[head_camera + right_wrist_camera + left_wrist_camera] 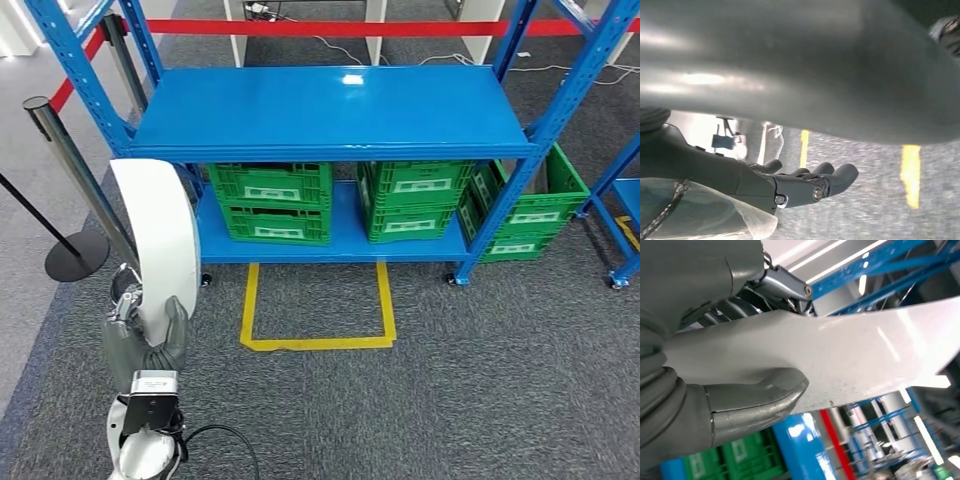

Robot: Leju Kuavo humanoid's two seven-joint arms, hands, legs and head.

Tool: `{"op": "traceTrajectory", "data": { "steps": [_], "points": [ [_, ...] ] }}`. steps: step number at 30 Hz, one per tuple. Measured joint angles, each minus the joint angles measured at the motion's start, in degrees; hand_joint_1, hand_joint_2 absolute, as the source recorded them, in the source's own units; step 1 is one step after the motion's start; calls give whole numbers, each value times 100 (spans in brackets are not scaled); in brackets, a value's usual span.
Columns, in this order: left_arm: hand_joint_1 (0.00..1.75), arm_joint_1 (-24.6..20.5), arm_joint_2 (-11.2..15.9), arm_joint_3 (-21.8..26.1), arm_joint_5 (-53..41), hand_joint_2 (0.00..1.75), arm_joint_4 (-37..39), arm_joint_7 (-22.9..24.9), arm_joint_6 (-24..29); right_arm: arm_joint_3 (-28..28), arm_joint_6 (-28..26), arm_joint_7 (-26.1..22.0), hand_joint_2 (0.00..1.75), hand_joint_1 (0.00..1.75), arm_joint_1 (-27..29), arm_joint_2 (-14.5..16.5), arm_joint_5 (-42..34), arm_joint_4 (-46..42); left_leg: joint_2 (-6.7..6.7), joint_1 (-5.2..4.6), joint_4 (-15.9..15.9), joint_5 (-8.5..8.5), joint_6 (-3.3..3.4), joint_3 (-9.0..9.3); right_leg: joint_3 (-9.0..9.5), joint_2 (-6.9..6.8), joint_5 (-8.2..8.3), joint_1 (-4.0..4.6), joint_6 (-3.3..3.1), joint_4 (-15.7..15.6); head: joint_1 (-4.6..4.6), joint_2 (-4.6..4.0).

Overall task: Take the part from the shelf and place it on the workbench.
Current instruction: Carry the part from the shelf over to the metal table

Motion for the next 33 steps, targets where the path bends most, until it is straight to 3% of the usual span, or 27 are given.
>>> {"op": "traceTrajectory", "data": {
  "steps": [2, 3, 4, 7, 9, 11, 13, 14, 16, 18, 19, 20, 22, 23, 25, 27, 29, 31, 33],
  "points": [
    [175, 14, -75, 25, -47, 175, 5, -39, 41, -2, -72, 13, 0, 0, 39, 0, 47, 0, 133, -5, 15, 24, 3, -58, -318, -48, -336, -24, 66, 759, 17, 0],
    [175, 20, -99, 35, -61, 175, 9, -41, 49, -4, -98, 13, 0, 0, 56, -1, 51, 0, 200, -5, 28, 32, -1, -79, -362, -60, -364, -34, 95, 922, 16, 0],
    [175, 24, -120, 45, -63, 175, 13, -40, 55, -7, -122, 13, 0, 0, 73, -1, 51, 0, 266, -1, 51, 31, -10, -97, -286, -82, -284, -45, 118, 851, 17, 0],
    [175, 32, -175, 79, -33, 175, 16, -39, 64, -19, -174, 13, 0, 0, 94, 3, 34, 0, 434, -1, 198, -31, -94, -158, 360, -341, 136, -65, 150, -224, 25, 0],
    [175, 30, -203, 96, 3, 175, 17, -42, 68, -51, -201, 7, 0, 0, 92, 11, -6, 0, 516, -31, 298, -71, -160, -207, 547, -449, 190, -44, 73, -575, 22, 0],
    [175, 19, -228, 102, 26, 175, 22, -46, 70, -98, -218, -2, 0, 0, 110, 14, -45, 0, 589, -39, 334, -76, -191, -225, 512, -353, 205, -33, -28, -550, 14, 0],
    [175, -6, -252, 103, 34, 175, 28, -56, 70, -132, -224, -4, 0, 0, 127, 14, -56, 0, 490, -14, 464, -206, -239, -270, 482, -262, 236, -45, -95, -547, 10, 0],
    [175, -15, -261, 105, 28, 175, 31, -66, 70, -142, -226, -4, 0, 0, 124, 14, -43, 0, 380, 0, 673, -364, -266, -349, 468, -213, 255, -54, -130, -551, 6, 0],
    [175, -11, -273, 123, 8, 175, 32, -91, 70, -151, -210, -4, 0, 0, 110, 14, 19, 0, 169, 18, 1405, -784, -300, -636, 431, -99, 282, -51, -182, -549, -2, -1],
    [175, 28, -274, 169, 18, 175, 31, -103, 70, -151, -160, -5, 0, 0, 108, 14, 109, 0, 115, 19, 1971, -977, -291, -861, 401, 44, 301, -37, -209, -544, -2, -1],
    [175, 58, -273, 205, 34, 175, 28, -104, 70, -151, -133, -5, 0, 0, 111, 14, 149, 1, 102, 18, 1957, -898, -269, -845, 396, 121, 310, -28, -214, -542, -1, 0],
    [175, 89, -272, 242, 51, 175, 22, -105, 70, -150, -113, -5, 0, 0, 113, 14, 185, 1, 68, 14, 1729, -721, -235, -737, 397, 201, 317, -19, -213, -541, -2, 0],
    [175, 139, -269, 310, 72, 175, 2, -111, 72, -147, -98, -4, 0, 0, 113, 20, 246, 2, -182, 11, 977, -306, -133, -401, 393, 344, 334, -2, -195, -536, 6, 0],
    [175, 160, -267, 336, 77, 175, -7, -117, 73, -144, -95, -4, 0, 0, 106, 24, 283, 2, -321, 10, 687, -179, -91, -280, 377, 405, 347, -5, -177, -532, 9, 0],
    [175, 196, -260, 378, 92, 175, -14, -126, 73, -125, -87, -10, 0, 0, 101, 33, 361, 3, -450, 3, 473, -132, -45, -206, 316, 517, 387, -30, -114, -529, 0, 0],
    [175, 214, -260, 401, 117, 175, -21, -130, 72, -103, -79, -29, 0, 0, 111, 33, 410, 5, -310, 6, 372, -119, -49, -199, 240, 565, 413, -41, -43, -527, -14, 0],
    [175, 223, -269, 410, 136, 175, -30, -134, 72, -93, -76, -41, 0, 0, 112, 32, 431, 7, -150, 32, 263, -85, -43, -183, 89, 322, 252, -20, 12, -307, 20, 0],
    [175, 253, -274, 428, 153, 175, -33, -137, 72, -90, -74, -40, 0, 0, 102, 32, 436, 7, 18, 33, 241, -65, -31, -192, -219, 17, -116, -20, 58, 361, 53, 0],
    [175, 280, -274, 450, 166, 175, -33, -137, 72, -87, -73, -45, 0, 0, 106, 32, 436, 7, 203, 23, 248, -65, -30, -206, -480, -67, -345, -34, 103, 995, 58, 0]
  ]
}}
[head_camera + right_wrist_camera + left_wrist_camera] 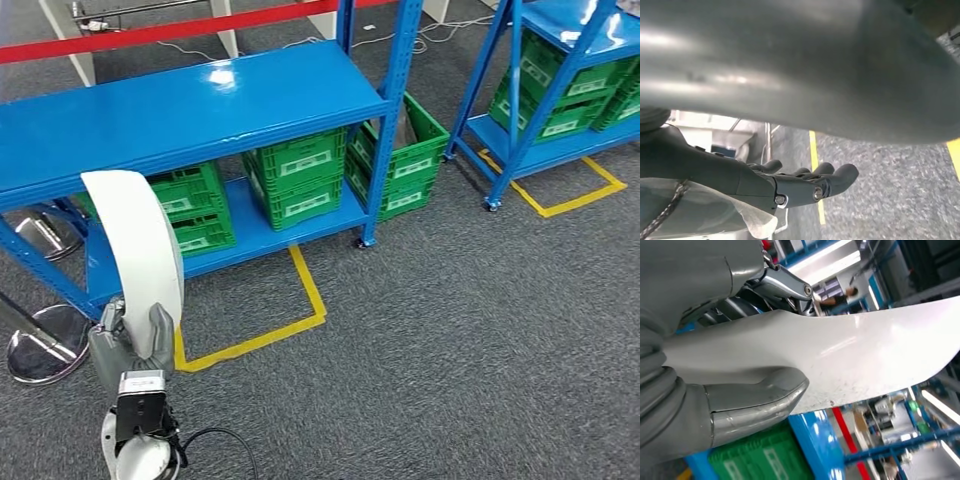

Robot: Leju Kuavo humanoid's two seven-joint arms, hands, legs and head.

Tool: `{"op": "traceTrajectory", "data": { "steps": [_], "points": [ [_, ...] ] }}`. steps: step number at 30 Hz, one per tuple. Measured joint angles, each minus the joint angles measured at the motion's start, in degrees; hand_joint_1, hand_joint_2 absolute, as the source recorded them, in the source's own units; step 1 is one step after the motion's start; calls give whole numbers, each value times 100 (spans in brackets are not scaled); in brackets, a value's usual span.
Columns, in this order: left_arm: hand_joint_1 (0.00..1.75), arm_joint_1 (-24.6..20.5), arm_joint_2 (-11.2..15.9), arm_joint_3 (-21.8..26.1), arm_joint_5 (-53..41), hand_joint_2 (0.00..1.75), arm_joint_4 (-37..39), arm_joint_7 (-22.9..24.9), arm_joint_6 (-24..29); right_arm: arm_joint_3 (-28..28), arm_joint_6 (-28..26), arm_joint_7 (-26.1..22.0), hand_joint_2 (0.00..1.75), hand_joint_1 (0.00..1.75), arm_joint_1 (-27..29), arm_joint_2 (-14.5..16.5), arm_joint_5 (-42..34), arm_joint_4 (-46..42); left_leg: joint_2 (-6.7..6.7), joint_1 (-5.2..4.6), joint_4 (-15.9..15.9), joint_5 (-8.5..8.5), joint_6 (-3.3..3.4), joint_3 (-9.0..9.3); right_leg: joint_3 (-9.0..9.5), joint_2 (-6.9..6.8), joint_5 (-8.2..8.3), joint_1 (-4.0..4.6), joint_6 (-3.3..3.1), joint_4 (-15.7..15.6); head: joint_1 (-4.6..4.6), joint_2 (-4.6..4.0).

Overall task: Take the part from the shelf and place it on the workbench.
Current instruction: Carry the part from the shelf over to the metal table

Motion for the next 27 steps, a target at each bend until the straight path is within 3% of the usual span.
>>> {"op": "traceTrajectory", "data": {
  "steps": [1, 2, 4, 6, 9, 11, 13, 15, 16, 18, 20, 22, 24, 25, 27],
  "points": [
    [175, 5, 0, 7, 1, 175, 0, 0, 0, 1, 1, -3, 0, 0, 6, 0, 0, 0, 86, -1, 2, -1, -1, -2, 8, -18, 29, -5, 17, 44, 2, 0],
    [175, 7, 0, 13, 1, 175, 0, 0, 0, 1, 1, -3, 0, 0, 10, 0, 1, 0, 168, -1, 7, -4, -5, -1, 143, -48, 159, -9, 27, -159, 1, 0],
    [175, 6, 0, 21, 1, 175, -2, 0, -1, 1, 1, 3, 0, 0, 6, 0, 2, 0, 306, -15, 32, -26, -40, 2, 638, -255, 468, 5, 19, -983, 4, 0],
    [175, 5, -1, 28, 8, 175, -7, 0, -1, 1, 1, 7, 0, 0, -5, 0, 4, 0, 411, -48, 75, -53, -90, -3, 948, -406, 592, 29, -59, -1522, -6, 0],
    [175, 1, -7, 33, 102, 175, -20, -1, -1, 1, -10, 2, 0, 0, 8, 0, 7, 0, 501, -54, 104, -80, -160, 6, 942, -282, 604, 33, -189, -1567, -14, 0],
    [175, -1, -7, 36, 160, 175, -28, -1, 0, 1, -40, 2, 0, 0, 9, 1, 7, 0, 294, -22, 313, -275, -225, -60, 927, -173, 638, 12, -259, -1576, -21, 0],
    [175, 14, -5, 37, 166, 175, -32, -2, 0, 1, -73, 2, 0, 0, -1, 2, -2, 0, 0, -2, 969, -680, -262, -318, 904, -54, 666, 2, -307, -1579, -31, 0],
    [175, 43, -3, 38, 159, 175, -32, -2, 0, 0, -86, 1, 0, 0, 1, 2, -30, 0, -91, 2, 1668, -958, -262, -602, 881, 95, 683, 7, -327, -1576, -30, 0],
    [175, 58, -1, 38, 150, 175, -32, -2, 0, -1, -86, 0, 0, 0, 6, 2, -45, 0, -103, 2, 1778, -939, -252, -644, 876, 178, 690, 10, -329, -1573, -30, 0],
    [175, 76, 5, 38, 131, 175, -39, -2, 0, -3, -75, -1, 0, 0, 12, 3, -67, 0, -170, 3, 1321, -577, -214, -429, 880, 350, 702, 10, -318, -1565, -31, 0],
    [175, 84, 12, 38, 104, 175, -67, 1, 0, -4, -50, -1, 0, 0, 7, 12, -73, 1, -436, 19, 569, -211, -166, -105, 865, 507, 716, 11, -290, -1547, -27, 0],
    [175, 98, 22, 37, 54, 175, -103, 15, 0, -6, -33, -2, 0, 0, -3, 23, -75, 2, -618, 27, 208, -140, -144, 32, 798, 640, 749, 2, -227, -1530, -29, 0],
    [175, 110, 30, 31, 19, 175, -124, 35, 0, -13, -33, -3, 0, 0, 13, 26, -80, 2, -536, 24, 147, -147, -123, 36, 720, 742, 792, -17, -145, -1543, -33, 0],
    [175, 111, 29, 24, 13, 175, -132, 43, -1, -17, -35, -4, 0, 0, 27, 26, -84, 2, -467, 29, 126, -125, -97, 36, 685, 684, 781, -15, -114, -1527, -28, 0],
    [175, 116, 28, 8, 10, 175, -156, 54, -3, -24, -37, 2, 0, 0, 36, 26, -90, 2, -308, 41, 82, -85, -42, 34, 511, 374, 576, 5, -73, -1219, 5, 0]
  ]
}}
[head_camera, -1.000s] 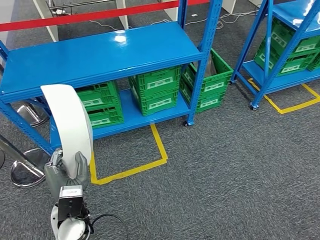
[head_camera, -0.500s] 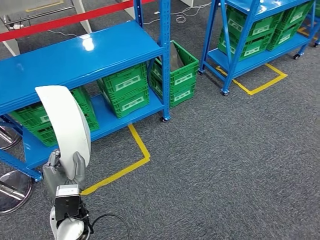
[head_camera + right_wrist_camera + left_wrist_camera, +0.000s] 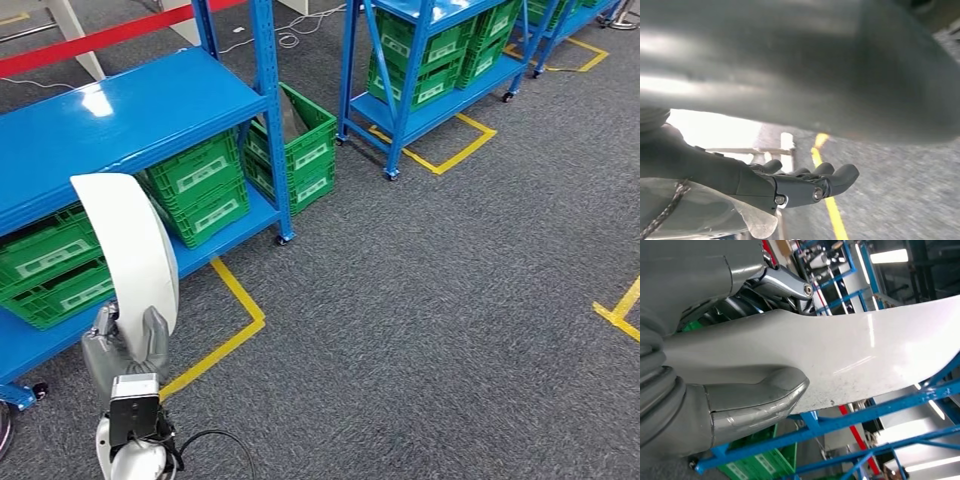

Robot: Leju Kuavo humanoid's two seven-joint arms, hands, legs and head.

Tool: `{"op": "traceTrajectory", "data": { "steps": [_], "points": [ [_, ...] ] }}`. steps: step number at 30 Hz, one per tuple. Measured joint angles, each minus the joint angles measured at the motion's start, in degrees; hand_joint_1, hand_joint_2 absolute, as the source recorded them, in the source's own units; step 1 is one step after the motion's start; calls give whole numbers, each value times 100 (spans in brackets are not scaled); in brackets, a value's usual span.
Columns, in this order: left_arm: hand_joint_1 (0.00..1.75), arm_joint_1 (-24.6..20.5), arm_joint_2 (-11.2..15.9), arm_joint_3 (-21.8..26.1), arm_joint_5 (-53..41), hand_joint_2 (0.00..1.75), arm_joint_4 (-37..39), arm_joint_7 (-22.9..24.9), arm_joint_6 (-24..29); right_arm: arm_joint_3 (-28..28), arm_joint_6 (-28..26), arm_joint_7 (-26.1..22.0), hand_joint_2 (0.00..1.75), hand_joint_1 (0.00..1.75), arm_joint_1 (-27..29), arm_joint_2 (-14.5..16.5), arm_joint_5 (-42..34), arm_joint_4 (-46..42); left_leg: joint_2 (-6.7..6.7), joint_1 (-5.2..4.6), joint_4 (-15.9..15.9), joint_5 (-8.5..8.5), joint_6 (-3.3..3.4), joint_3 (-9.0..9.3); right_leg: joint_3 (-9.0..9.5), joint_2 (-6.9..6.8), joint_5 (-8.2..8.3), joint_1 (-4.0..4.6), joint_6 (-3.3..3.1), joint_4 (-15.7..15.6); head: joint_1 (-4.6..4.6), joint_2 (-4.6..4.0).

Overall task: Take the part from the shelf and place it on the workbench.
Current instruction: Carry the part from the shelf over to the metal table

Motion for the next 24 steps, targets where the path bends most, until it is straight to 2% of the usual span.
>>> {"op": "traceTrajectory", "data": {
  "steps": [1, 2, 3, 4, 5, 6, 7, 9, 10, 11, 12, 13, 15, 17, 18, 19, 20, 21, 22, 24],
  "points": [
    [175, 11, 1, -5, 0, 175, -9, 5, -2, -2, -1, 7, 0, 0, -7, 1, -2, 0, 89, -9, -4, 6, 14, -7, -145, -189, -188, 6, 15, 330, 16, 0],
    [175, 23, 3, -6, 0, 175, -15, 8, -4, -3, -1, 10, 0, 0, -15, 1, -4, 0, 180, -20, -4, 8, 22, -19, -326, -299, -392, 5, 30, 738, 30, 0],
    [175, 34, 5, -6, 0, 175, -16, 11, -4, -3, -1, 9, 0, 0, -21, 1, -4, 0, 277, -29, -2, 8, 24, -29, -488, -353, -551, 2, 44, 1115, 33, 0],
    [175, 40, 8, -6, 1, 175, -16, 13, -5, -4, -1, 2, 0, 0, -21, 1, -5, 0, 370, -36, -1, 9, 25, -35, -568, -377, -615, 1, 54, 1335, 32, 0],
    [175, 41, 9, -7, 2, 175, -16, 14, -5, -5, 0, -5, 0, 0, -16, 1, -5, 0, 457, -39, 0, 8, 23, -38, -531, -397, -570, 1, 59, 1335, 33, 0],
    [175, 41, 9, -9, 3, 175, -16, 15, -5, -7, 1, -9, 0, 0, -12, 1, -5, 0, 535, -40, 0, 5, 20, -34, -371, -428, -428, 1, 55, 1096, 33, 0],
    [175, 39, 10, -10, 3, 175, -16, 15, -5, -9, 2, -5, 0, 0, -8, 1, -5, 0, 603, -41, 2, -1, 11, -25, -121, -510, -241, 3, 45, 688, 34, 0],
    [175, 35, 10, -9, 12, 175, -17, 16, -5, -17, 4, 3, 0, 0, -21, 1, -10, 0, 717, -74, 16, -22, -30, -11, 333, -776, -26, 39, -3, -86, 34, 0],
    [175, 29, 10, -9, 24, 175, -18, 16, -5, -25, 5, 5, 0, 0, -28, 1, -22, 0, 769, -92, 25, -29, -55, -8, 442, -860, 2, 57, -38, -281, 33, 0],
    [175, 20, 10, -10, 36, 175, -18, 16, -6, -33, 9, -1, 0, 0, -32, 2, -37, 0, 824, -109, 32, -33, -77, -6, 466, -875, -14, 77, -75, -343, 31, 0],
    [175, 5, 10, -14, 43, 175, -18, 16, -7, -45, 12, -5, 0, 0, -31, 4, -58, 0, 881, -110, 36, -35, -96, -1, 456, -802, 2, 78, -117, -342, 28, 0],
    [175, -21, 9, -19, 39, 175, -18, 16, -10, -61, 15, -9, 0, 0, -21, 9, -79, 0, 874, -101, 47, -58, -127, 3, 445, -742, 14, 72, -151, -345, 28, 0],
    [175, -75, 10, -43, 9, 175, -22, 16, -27, -105, 13, -11, 0, 0, -17, 20, -114, 0, 615, -72, 263, -254, -189, -65, 435, -617, 45, 50, -217, -358, 13, 0],
    [175, -101, 3, -67, -47, 175, -27, 16, -40, -138, 12, -11, 0, 0, -28, 32, -124, 0, 296, -54, 925, -641, -219, -329, 420, -473, 71, 42, -261, -362, -8, 0],
    [175, -107, -10, -73, -95, 175, -28, 15, -40, -144, 22, -11, 0, 0, -32, 36, -116, 0, 243, -54, 1319, -808, -217, -497, 411, -391, 80, 48, -274, -360, -11, 0],
    [175, -116, -33, -74, -160, 175, -27, 14, -36, -146, 45, -11, 0, 0, -31, 38, -104, 0, 219, -54, 1609, -887, -209, -624, 405, -303, 88, 56, -284, -359, -12, 0],
    [175, -134, -62, -75, -229, 175, -27, 14, -31, -147, 76, -11, 0, 0, -29, 38, -90, 0, 206, -55, 1707, -849, -195, -673, 403, -213, 93, 63, -289, -356, -11, 0],
    [175, -158, -92, -77, -293, 175, -27, 16, -26, -150, 113, -11, 0, 0, -29, 38, -74, 0, 184, -55, 1570, -693, -173, -618, 407, -123, 97, 67, -290, -353, -10, 0],
    [175, -187, -118, -80, -338, 175, -28, 20, -21, -154, 156, -11, 0, 0, -30, 38, -53, 0, 121, -55, 1232, -454, -144, -474, 416, -31, 101, 70, -288, -348, -10, 0],
    [175, -240, -149, -89, -366, 175, -30, 29, -15, -159, 225, -11, 0, 0, -41, 41, 25, 0, -205, -44, 499, -77, -75, -172, 401, 132, 113, 62, -265, -332, -1, 0]
  ]
}}
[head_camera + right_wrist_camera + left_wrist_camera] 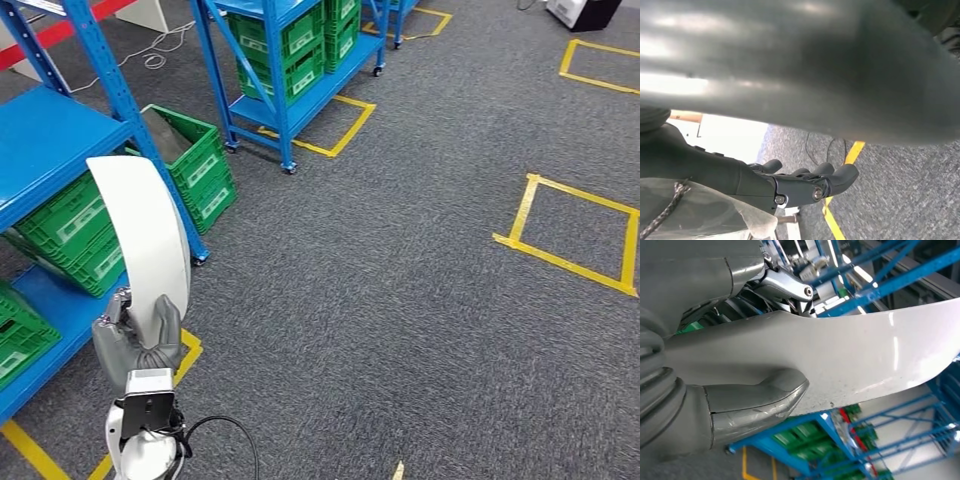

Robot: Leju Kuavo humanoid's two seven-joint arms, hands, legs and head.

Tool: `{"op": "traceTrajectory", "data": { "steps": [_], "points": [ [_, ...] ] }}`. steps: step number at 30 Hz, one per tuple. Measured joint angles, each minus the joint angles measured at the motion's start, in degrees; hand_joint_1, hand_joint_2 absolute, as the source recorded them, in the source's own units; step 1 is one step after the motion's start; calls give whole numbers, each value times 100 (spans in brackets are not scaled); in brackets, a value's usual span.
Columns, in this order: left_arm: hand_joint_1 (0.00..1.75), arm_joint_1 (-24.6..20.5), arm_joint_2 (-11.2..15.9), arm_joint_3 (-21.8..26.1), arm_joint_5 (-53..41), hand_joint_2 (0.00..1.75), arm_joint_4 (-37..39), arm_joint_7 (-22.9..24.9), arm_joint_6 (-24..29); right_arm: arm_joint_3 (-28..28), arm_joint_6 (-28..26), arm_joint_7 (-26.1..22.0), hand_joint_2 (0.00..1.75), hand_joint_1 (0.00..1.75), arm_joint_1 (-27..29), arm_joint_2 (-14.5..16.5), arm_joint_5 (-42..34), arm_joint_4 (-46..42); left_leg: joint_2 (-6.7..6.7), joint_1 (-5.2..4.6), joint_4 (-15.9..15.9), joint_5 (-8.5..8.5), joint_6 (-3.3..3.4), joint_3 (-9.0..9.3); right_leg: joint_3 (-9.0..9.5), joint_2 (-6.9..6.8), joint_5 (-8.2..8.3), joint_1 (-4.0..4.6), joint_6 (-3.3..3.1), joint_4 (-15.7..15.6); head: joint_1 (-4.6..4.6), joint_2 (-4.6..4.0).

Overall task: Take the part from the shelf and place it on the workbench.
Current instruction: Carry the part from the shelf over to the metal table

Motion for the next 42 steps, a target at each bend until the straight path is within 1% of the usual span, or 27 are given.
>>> {"op": "traceTrajectory", "data": {
  "steps": [2, 4, 5, 6, 8, 9, 10, 11, 12, 14, 16, 17, 19, 21, 23, 25, 26, 27, 28, 30, 32, 34, 35, 37, 39, 41, 42],
  "points": [
    [175, -33, -10, -4, 34, 175, -6, -10, 8, 6, -10, 0, 0, 0, -14, 4, 136, 0, -220, -1, -341, 63, 44, 110, -83, 139, 36, -29, 67, 16, -4, 0],
    [175, -48, -16, -5, 75, 175, -16, -39, 14, 22, -78, 0, 0, 0, -6, 3, 266, 0, -111, 4, -440, 63, 71, 120, -172, 259, 78, -53, 152, 5, -18, 0],
    [175, -51, -19, -7, 79, 175, -25, -52, 14, 31, -114, -1, 0, 0, 3, 0, 316, 0, -31, 18, -483, 87, 89, 133, -215, 206, 58, -45, 183, 35, -12, 0],
    [175, -53, -19, -9, 62, 175, -48, -61, 14, 36, -150, 4, 0, 0, 6, -3, 361, 0, 56, 32, -527, 113, 108, 151, -292, 73, -22, -33, 209, 152, 6, 0],
    [175, -49, 1, -3, -4, 175, -131, -72, 14, 46, -205, 20, 0, 0, -10, -8, 440, 0, 244, 32, -569, 135, 128, 168, -594, -315, -354, -14, 253, 754, 38, 0],
    [175, -43, 18, 4, -30, 175, -176, -76, 13, 53, -215, 28, 0, 0, -21, -10, 463, 0, 342, 25, -567, 135, 132, 164, -780, -432, -529, -22, 276, 1140, 46, 0],
    [175, -38, 40, 13, -28, 175, -212, -78, 13, 61, -214, 28, 0, 0, -29, -11, 475, 0, 441, 20, -565, 132, 133, 162, -919, -491, -635, -33, 298, 1445, 46, 0],
    [175, -34, 63, 19, 6, 175, -237, -79, 12, 67, -207, 24, 0, 0, -34, -12, 473, 0, 533, 17, -564, 127, 131, 162, -960, -519, -635, -44, 314, 1558, 46, 0],
    [175, -31, 89, 22, 62, 175, -262, -79, 11, 72, -198, 20, 0, 0, -37, -12, 455, 0, 612, 17, -563, 122, 127, 164, -892, -545, -543, -55, 325, 1465, 46, 0],
    [175, -20, 144, 25, 195, 175, -328, -79, 12, 69, -188, 15, 0, 0, -45, -8, 386, 0, 743, 13, -557, 102, 98, 181, -460, -713, -215, -65, 328, 741, 48, 0],
    [175, -7, 209, 29, 290, 175, -413, -79, 12, 63, -183, 16, 0, 0, -65, 14, 320, 0, 844, -16, -534, 70, 40, 195, -72, -910, -39, -40, 270, 96, 41, 0],
    [175, -6, 244, 30, 314, 175, -446, -80, 11, 61, -184, 14, 0, 0, -71, 29, 305, 0, 890, -31, -524, 59, 14, 201, 3, -953, -28, -23, 231, -33, 37, 0],
    [175, -25, 298, 28, 320, 175, -471, -81, 8, 57, -209, 8, 0, 0, -70, 61, 297, 0, 971, -33, -521, 45, -37, 213, -5, -850, -20, -6, 146, -52, 28, 0],
    [175, -66, 321, 19, 287, 175, -457, -81, 4, 36, -293, 5, 0, 0, -60, 74, 261, 0, 829, -7, -379, -95, -97, 172, -16, -736, 4, -20, 77, -60, 15, 0],
    [175, -99, 322, -3, 254, 175, -416, -81, 2, -33, -399, 9, 0, 0, -55, 76, 129, 0, 550, 11, 212, -456, -128, -68, -22, -615, 25, -31, 21, -66, -3, 0],
    [175, -105, 304, -22, 260, 175, -365, -81, 1, -144, -408, 10, 0, 0, -48, 75, 24, 0, 433, 14, 985, -782, -120, -407, -33, -468, 32, -16, -8, -63, -4, 0],
    [175, -107, 288, -26, 282, 175, -345, -81, 1, -188, -363, 10, 0, 0, -40, 75, 49, 0, 417, 13, 1179, -801, -110, -499, -34, -382, 34, -7, -12, -60, -5, 0],
    [175, -112, 274, -27, 312, 175, -332, -81, 1, -210, -315, 9, 0, 0, -32, 76, 126, 0, 404, 13, 1154, -701, -93, -495, -31, -291, 36, 0, -13, -56, -3, 0],
    [175, -118, 263, -26, 345, 175, -322, -81, 1, -215, -285, 9, 0, 0, -24, 78, 211, 0, 369, 13, 907, -499, -71, -393, -22, -199, 37, 4, -12, -50, -4, 0],
    [175, -123, 256, -26, 444, 175, -307, -81, 2, -212, -336, 9, 0, 0, -16, 90, 303, 0, 122, 18, 151, -61, -17, -84, -19, -37, 38, 10, 4, -29, -2, 0],
    [175, -99, 251, -23, 602, 175, -299, -81, 7, -219, -441, 8, 0, 0, -15, 102, 289, 0, -97, 24, -321, 72, 11, 96, -75, 101, 54, 1, 53, -1, -2, 0],
    [175, -50, 240, -21, 723, 175, -298, -81, 13, -229, -473, 7, 0, 0, 3, 115, 300, 0, -56, 17, -418, 42, 25, 121, -145, 230, 91, -24, 130, -2, -3, 0],
    [175, -25, 232, -23, 757, 175, -303, -81, 14, -232, -466, 7, 0, 0, 18, 123, 321, 0, 16, 20, -438, 58, 44, 125, -181, 205, 85, -29, 160, 11, -3, 0],
    [175, 19, 219, -34, 813, 175, -322, -83, 11, -234, -453, 7, 0, 0, 27, 144, 335, 0, 174, 35, -494, 92, 98, 146, -337, -80, -88, -14, 212, 275, 26, 0],
    [175, 46, 210, -48, 898, 175, -322, -85, 7, -254, -444, 7, 0, 0, 15, 156, 250, 0, 348, 25, -507, 99, 127, 149, -682, -420, -442, -18, 261, 976, 49, 0],
    [175, 33, 195, -72, 975, 175, -285, -85, 4, -317, -436, 4, 0, 0, 9, 156, 113, 0, 524, 13, -505, 93, 132, 143, -967, -502, -633, -43, 308, 1570, 47, 0],
    [175, 14, 180, -89, 1000, 175, -260, -85, 2, -359, -424, 3, 0, 0, 10, 156, 59, 0, 603, 12, -504, 88, 130, 143, -967, -517, -581, -52, 322, 1584, 49, 0]
  ]
}}
